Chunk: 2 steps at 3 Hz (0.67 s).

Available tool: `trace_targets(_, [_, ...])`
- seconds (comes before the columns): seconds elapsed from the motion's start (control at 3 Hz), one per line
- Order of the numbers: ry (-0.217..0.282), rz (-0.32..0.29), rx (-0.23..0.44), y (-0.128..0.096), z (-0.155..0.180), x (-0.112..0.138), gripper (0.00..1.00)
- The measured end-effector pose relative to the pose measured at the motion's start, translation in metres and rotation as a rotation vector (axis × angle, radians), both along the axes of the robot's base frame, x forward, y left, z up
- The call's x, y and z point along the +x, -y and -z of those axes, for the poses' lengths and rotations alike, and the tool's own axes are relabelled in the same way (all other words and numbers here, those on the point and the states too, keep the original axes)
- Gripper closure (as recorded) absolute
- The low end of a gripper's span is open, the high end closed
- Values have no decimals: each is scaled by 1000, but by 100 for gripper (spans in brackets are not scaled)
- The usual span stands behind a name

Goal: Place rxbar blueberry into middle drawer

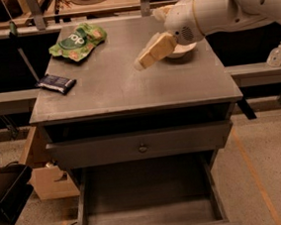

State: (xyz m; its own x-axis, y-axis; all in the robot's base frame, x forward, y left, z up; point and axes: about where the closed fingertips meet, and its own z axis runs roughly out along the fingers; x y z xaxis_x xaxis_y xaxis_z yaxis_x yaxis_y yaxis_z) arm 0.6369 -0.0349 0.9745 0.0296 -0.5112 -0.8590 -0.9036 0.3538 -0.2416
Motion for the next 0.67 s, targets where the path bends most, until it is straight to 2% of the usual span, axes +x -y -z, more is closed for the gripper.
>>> trace_targets(0.33, [-5,-44,77,-42,25,22,0])
trace_targets(0.67, [-23,-69,121,-85,52,54,0])
